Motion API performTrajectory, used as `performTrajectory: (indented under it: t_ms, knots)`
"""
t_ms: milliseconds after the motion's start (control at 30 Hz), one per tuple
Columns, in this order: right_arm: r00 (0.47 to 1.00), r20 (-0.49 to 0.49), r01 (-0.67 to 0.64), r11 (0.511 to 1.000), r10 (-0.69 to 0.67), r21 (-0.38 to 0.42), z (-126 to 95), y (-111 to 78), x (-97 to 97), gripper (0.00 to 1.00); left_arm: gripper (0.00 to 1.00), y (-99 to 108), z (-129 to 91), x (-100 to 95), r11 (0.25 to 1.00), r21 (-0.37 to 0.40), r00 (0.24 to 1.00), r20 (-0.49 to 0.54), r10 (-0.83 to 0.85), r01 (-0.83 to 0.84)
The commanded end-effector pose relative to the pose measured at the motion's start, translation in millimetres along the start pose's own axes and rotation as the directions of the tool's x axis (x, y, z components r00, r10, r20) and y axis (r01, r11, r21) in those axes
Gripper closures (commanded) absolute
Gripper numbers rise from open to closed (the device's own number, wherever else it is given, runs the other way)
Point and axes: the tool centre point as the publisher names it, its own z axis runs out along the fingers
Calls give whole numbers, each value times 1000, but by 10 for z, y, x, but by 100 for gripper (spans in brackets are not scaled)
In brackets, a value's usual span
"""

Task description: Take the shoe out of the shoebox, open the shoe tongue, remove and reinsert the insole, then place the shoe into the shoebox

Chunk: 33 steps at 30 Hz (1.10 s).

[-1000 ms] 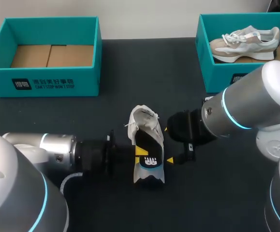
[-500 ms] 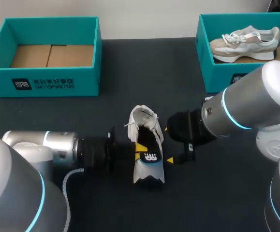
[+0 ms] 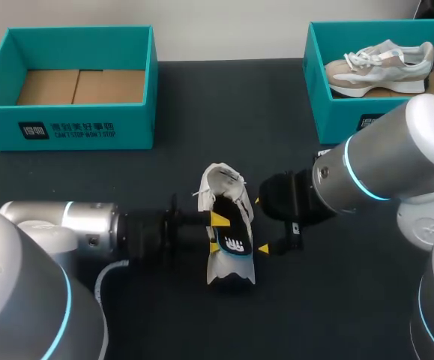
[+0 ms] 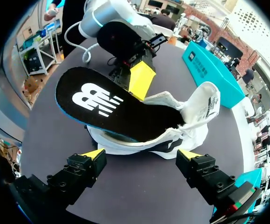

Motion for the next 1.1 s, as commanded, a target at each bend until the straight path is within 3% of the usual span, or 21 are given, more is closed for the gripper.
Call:
performTrajectory:
  t_ms: [33,167,200,267,333,700,1100]
  knots:
    - [1000,1,0,1000,0,-2,-1,-8,9,0,64,-163,-44,-1,1000,-14,1000,-25,-3,3]
    - [1000,1,0,1000,0,-2,-1,-8,9,0,68,-196,-10,26,999,-31,999,-42,-13,11]
    - [1000,1,0,1000,0,-2,-1,-8,9,0,78,-197,1,36,999,-31,999,-41,-19,18]
    - [1000,1,0,1000,0,-2,-1,-8,9,0,81,-198,16,46,999,-29,999,-41,-25,24]
    - [1000,1,0,1000,0,-2,-1,-8,9,0,100,-198,25,62,999,-29,999,-42,-24,22]
    - [1000,1,0,1000,0,-2,-1,-8,9,0,100,92,10,202,997,-54,997,-54,55,-58]
    - [1000,1,0,1000,0,-2,-1,-8,9,0,100,300,-16,203,990,-99,993,-66,94,-101]
